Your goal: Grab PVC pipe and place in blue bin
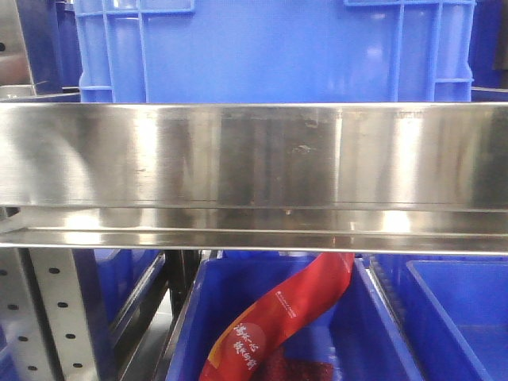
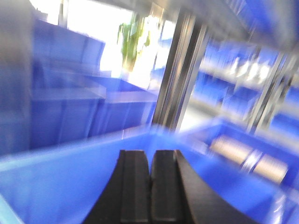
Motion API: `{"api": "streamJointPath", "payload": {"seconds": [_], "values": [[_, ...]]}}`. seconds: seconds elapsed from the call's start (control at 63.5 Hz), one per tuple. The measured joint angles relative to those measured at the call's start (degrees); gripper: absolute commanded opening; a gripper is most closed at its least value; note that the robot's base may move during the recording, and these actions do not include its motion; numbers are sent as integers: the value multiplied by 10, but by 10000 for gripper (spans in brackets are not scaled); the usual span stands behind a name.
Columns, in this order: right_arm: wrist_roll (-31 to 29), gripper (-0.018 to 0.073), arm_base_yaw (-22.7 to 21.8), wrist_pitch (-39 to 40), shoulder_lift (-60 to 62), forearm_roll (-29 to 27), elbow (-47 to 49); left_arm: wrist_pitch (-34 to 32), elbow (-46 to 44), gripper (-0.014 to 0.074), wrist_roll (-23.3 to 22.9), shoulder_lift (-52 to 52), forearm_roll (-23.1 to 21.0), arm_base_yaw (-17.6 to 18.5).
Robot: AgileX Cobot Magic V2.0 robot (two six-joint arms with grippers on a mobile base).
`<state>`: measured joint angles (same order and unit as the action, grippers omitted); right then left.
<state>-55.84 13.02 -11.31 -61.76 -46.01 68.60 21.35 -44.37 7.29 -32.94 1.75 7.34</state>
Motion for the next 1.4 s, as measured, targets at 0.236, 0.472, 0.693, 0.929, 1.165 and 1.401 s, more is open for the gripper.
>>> {"api": "streamJointPath", "payload": {"seconds": [0.236,0.472,0.693,0.929,1.165,1.401], "values": [[0,-163,0,32,124,9,-95,-3,46,-111,0,44,8,0],[-1,-163,0,79,261,9,-219,-20,120,-111,-25,113,10,0],[-1,-163,0,122,355,-25,-329,-20,171,-111,-43,168,10,0],[-1,-163,0,149,392,-66,-423,-2,196,-111,-44,209,-5,0],[-1,-163,0,184,393,-74,-487,34,197,-111,-44,210,-3,0],[-46,-163,0,201,393,-74,-528,35,197,-111,-44,210,8,0]]}}
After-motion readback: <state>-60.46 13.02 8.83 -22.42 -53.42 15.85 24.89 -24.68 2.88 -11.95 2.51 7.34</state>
